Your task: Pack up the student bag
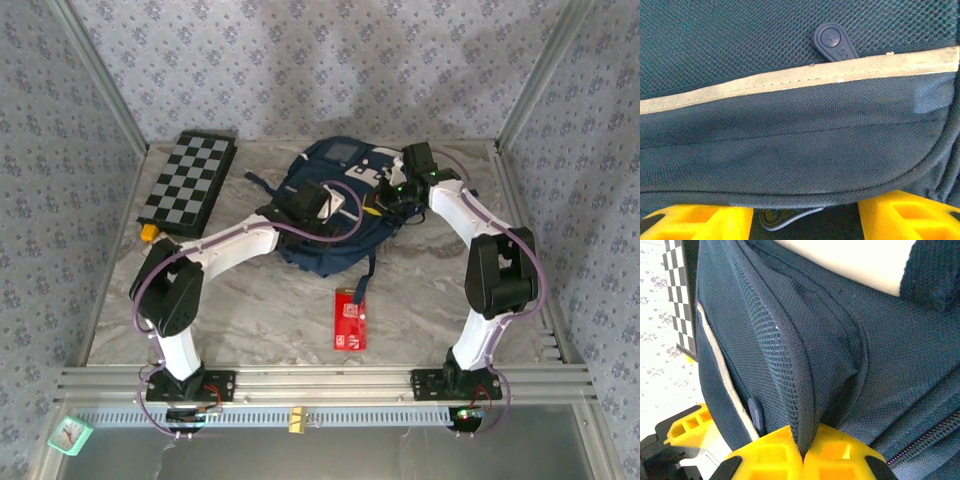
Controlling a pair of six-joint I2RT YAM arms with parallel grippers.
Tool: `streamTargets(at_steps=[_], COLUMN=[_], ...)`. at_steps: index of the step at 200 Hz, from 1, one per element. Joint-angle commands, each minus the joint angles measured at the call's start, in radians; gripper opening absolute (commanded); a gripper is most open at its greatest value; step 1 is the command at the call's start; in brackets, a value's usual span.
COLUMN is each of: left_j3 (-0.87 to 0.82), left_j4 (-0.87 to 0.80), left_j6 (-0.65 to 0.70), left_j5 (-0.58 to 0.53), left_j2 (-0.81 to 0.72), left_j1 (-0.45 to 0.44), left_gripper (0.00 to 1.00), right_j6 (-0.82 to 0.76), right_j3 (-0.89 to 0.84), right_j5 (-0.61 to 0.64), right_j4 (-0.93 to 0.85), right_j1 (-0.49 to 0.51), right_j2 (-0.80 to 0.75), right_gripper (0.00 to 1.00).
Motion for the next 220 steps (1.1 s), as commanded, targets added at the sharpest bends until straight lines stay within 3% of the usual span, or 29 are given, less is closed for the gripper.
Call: streamTargets(at_steps=[1, 102, 178, 220], left_j3=[0.063, 0.052, -0.02, -0.031], left_j4=[0.063, 0.063, 0.031, 0.094], left_j6=[0.032, 0.044, -0.032, -0.111], left_j5=[0.027, 0.076, 0.018, 0.059], left_j2=[0.048, 0.03, -0.055, -0.058], left_j1=[-0.014, -0.028, -0.028, -0.031], left_gripper=[0.55, 0.05, 0.0, 0.0], right_j6=[0.013, -0.005, -0.016, 0.135], right_j3=[0.055, 0.081, 0.092, -0.048], right_j5=[-0.024, -0.025, -0.015, -0.067], right_j4=[0.062, 0.035, -0.008, 0.12], right_j1=[0.015, 0.011, 0.001, 0.049], right_j2=[0.003, 0.006, -0.007, -0.06], right_gripper=[0.0, 0.0, 0.0, 0.38])
